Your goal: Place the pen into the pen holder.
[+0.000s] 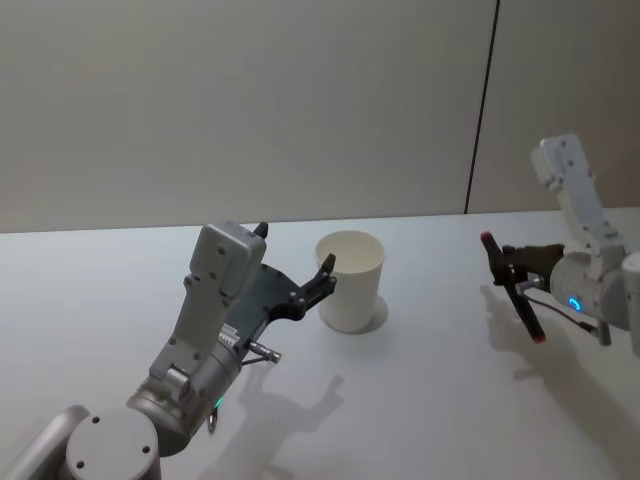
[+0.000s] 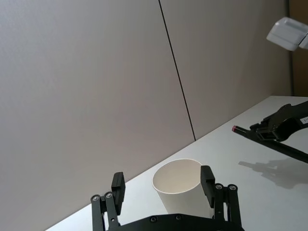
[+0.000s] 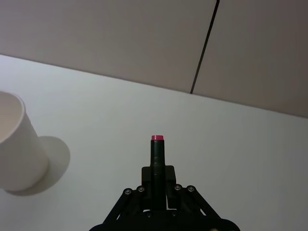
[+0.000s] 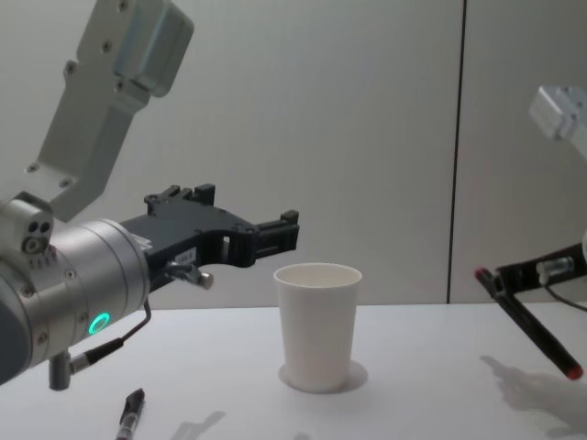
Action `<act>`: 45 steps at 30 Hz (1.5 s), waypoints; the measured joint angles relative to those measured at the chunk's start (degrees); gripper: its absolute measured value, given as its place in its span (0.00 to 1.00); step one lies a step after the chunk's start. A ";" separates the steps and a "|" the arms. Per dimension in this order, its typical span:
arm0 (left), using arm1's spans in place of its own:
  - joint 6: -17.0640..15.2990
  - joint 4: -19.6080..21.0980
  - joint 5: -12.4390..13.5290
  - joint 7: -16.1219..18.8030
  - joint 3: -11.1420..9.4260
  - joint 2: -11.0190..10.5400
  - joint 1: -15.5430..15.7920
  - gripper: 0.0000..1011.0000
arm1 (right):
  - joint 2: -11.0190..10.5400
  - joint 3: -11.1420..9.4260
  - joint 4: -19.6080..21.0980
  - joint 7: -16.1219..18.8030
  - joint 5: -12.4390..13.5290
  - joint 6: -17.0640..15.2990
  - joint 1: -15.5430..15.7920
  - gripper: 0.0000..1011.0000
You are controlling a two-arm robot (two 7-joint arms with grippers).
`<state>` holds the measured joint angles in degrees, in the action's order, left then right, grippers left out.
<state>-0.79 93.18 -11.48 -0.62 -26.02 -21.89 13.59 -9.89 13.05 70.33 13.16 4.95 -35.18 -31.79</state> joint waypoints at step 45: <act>0.00 0.00 0.00 0.00 0.00 0.00 0.00 0.99 | 4.23 4.53 -10.98 0.94 -0.13 56.19 1.89 0.16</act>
<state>-0.79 93.18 -11.48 -0.62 -26.02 -21.90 13.59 -5.66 17.58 59.35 14.10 4.82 21.01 -29.90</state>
